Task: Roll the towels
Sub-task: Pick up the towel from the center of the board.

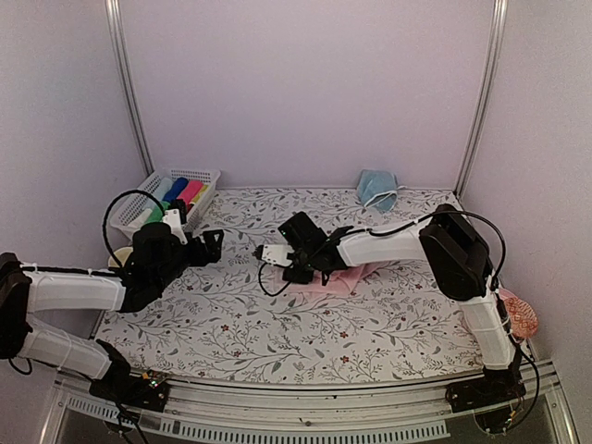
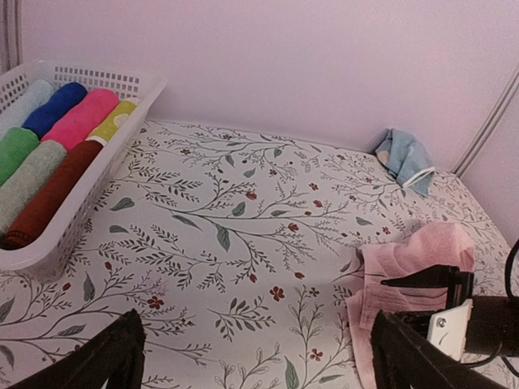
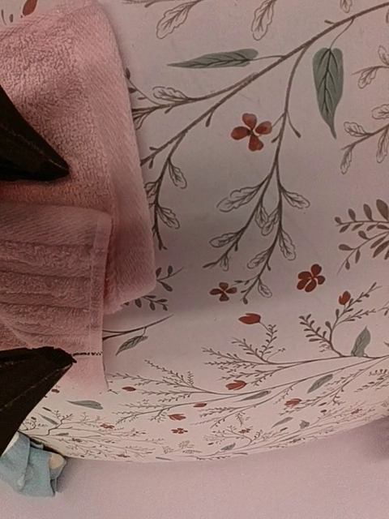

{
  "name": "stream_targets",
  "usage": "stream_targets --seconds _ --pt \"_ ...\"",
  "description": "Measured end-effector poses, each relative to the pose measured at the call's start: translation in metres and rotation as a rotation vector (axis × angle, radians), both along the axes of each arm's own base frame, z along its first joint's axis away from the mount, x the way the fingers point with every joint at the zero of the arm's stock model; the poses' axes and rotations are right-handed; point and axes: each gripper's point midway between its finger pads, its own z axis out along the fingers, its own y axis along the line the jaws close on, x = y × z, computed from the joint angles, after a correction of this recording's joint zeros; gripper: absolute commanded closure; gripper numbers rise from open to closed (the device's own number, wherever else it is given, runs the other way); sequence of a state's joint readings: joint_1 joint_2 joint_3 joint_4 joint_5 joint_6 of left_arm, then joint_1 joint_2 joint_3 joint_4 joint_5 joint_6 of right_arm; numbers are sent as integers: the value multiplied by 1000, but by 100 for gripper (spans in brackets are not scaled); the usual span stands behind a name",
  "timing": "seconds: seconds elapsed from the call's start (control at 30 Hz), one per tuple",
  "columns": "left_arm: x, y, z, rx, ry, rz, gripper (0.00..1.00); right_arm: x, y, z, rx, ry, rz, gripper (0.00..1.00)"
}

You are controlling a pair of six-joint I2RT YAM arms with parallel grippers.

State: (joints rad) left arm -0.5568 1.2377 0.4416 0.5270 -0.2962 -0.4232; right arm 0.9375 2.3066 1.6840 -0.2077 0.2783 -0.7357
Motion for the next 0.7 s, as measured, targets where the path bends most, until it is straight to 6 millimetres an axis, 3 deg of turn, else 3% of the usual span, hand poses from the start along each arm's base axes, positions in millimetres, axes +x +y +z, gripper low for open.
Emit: stream_targets --seconds 0.27,0.4,0.47,0.7 --pt "0 0 -1 -9 6 -2 3 11 0 10 -16 -105 -33 57" --pt "1 -2 -6 -8 18 -9 3 16 0 14 -11 -144 -40 79" --pt "1 -2 -9 -5 25 -11 3 15 -1 11 -17 -149 -34 95" --pt "2 -4 -20 7 52 -14 3 4 -1 -2 -39 -132 -1 98"
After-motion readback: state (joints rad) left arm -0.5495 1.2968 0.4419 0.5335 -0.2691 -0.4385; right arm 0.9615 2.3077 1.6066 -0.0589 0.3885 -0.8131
